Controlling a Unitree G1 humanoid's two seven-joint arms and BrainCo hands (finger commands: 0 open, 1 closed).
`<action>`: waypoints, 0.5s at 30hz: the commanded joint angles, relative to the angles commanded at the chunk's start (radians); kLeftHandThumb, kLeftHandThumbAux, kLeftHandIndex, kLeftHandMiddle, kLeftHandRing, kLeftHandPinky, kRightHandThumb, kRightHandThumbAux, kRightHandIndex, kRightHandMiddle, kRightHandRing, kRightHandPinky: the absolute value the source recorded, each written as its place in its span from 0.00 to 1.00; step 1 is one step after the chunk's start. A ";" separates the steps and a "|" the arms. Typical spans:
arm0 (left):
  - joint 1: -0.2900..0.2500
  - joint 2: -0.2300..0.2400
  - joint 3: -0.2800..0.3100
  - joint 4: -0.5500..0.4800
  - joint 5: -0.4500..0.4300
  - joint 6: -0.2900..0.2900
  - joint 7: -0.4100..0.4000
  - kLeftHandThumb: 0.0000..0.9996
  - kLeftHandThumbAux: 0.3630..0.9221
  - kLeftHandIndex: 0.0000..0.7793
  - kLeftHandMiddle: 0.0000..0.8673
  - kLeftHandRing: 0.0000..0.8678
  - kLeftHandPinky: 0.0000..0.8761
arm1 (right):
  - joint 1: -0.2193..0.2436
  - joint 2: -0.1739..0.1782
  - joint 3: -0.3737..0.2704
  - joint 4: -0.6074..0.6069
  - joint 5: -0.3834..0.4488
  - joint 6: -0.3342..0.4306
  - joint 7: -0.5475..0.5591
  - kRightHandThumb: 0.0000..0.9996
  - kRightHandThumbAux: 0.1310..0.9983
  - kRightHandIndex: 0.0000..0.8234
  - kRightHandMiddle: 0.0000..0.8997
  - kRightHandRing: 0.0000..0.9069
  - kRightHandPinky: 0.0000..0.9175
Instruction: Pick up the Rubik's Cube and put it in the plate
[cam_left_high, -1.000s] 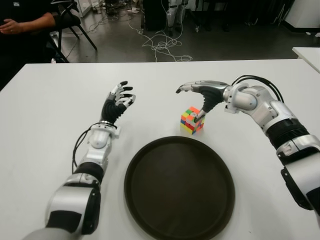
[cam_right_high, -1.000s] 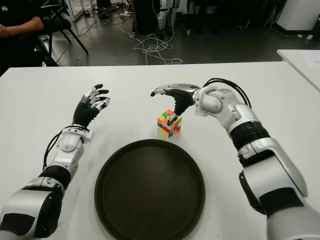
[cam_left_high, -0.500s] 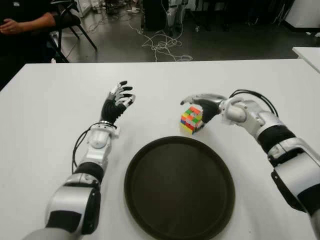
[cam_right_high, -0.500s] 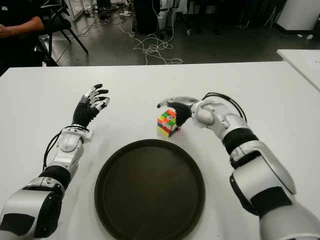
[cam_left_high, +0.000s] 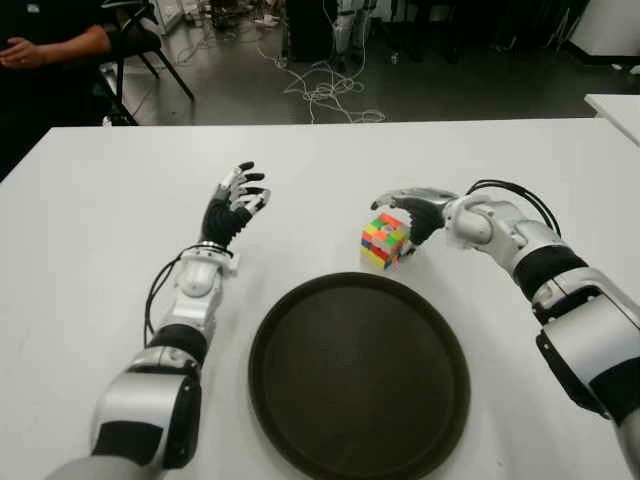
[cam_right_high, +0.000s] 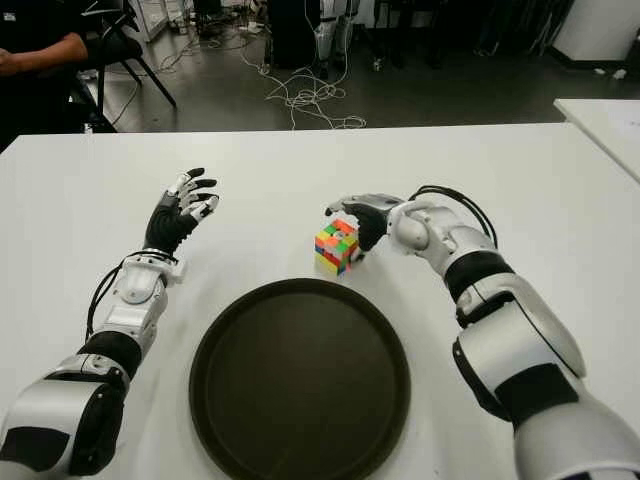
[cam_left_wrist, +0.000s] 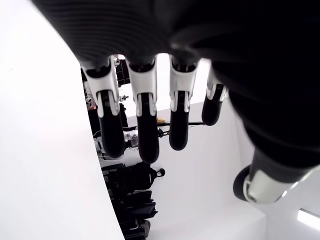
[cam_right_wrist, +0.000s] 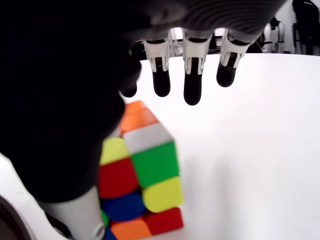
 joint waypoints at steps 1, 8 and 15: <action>0.000 0.000 0.001 0.000 0.000 0.000 0.000 0.11 0.47 0.20 0.28 0.32 0.36 | -0.001 0.000 0.001 0.002 -0.001 0.001 0.000 0.00 0.84 0.19 0.15 0.15 0.10; 0.000 -0.001 0.002 -0.001 0.001 -0.006 0.000 0.11 0.48 0.20 0.29 0.32 0.36 | 0.000 -0.002 0.000 0.012 0.008 -0.004 -0.004 0.00 0.85 0.20 0.16 0.16 0.11; 0.001 0.000 0.001 -0.002 0.004 -0.006 0.001 0.10 0.47 0.20 0.28 0.32 0.36 | 0.002 -0.004 -0.007 0.019 0.018 -0.020 0.004 0.00 0.85 0.23 0.19 0.19 0.13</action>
